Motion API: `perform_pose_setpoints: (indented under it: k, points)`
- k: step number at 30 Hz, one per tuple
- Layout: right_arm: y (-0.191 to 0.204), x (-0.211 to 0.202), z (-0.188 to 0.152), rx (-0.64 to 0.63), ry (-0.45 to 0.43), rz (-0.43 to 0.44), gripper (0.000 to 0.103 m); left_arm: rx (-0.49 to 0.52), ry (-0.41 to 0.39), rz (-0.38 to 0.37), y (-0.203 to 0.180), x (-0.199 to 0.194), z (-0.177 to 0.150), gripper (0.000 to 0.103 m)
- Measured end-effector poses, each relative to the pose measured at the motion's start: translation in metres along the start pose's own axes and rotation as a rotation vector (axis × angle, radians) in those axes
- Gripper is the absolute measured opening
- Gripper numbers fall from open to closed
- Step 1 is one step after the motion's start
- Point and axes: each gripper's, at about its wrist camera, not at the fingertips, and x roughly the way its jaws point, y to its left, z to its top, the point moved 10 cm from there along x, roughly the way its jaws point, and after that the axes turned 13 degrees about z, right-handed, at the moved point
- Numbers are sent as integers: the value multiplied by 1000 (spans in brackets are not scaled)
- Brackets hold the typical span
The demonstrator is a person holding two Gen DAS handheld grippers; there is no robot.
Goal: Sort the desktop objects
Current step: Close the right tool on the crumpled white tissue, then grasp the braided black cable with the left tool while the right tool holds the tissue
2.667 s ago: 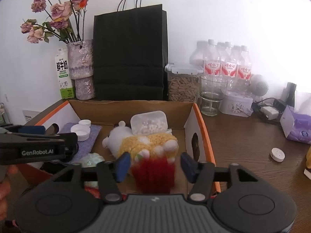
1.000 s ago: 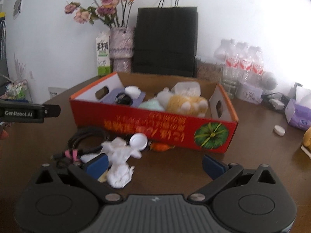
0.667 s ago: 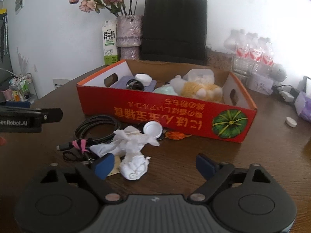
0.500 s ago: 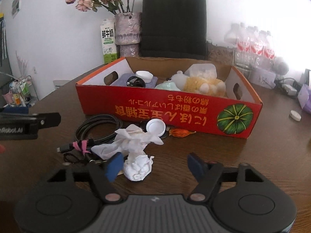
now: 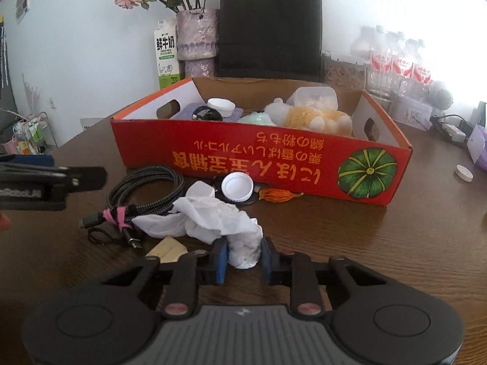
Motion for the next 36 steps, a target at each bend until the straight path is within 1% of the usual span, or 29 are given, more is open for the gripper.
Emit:
perform_pose_setpoints:
  k: [4, 9, 12, 15, 19, 26, 32, 36]
  points:
    - [-12, -5, 3, 9, -14, -19, 19, 18, 27, -35, -14, 7, 4, 103]
    - [-30, -12, 8, 36, -39, -42, 19, 50, 51, -56, -29, 14, 5, 103]
    - [-33, -14, 10, 36, -50, -31, 19, 61, 61, -56, -35, 18, 5, 103]
    - [-30, -15, 11, 36, -52, 9, 19, 74, 72, -51, -40, 22, 2, 103]
    - [-31, -18, 14, 51, -64, 32, 19, 85, 89, -41, -43, 26, -1, 103]
    - [-34, -29, 27, 46, -100, 38, 19, 95, 103, -40, -48, 31, -2, 103]
    - [-36, -31, 32, 53, -109, 52, 19, 112, 120, -28, -52, 36, -6, 103]
    - [-37, -30, 32, 49, -109, 43, 19, 115, 128, -22, -53, 38, -9, 103]
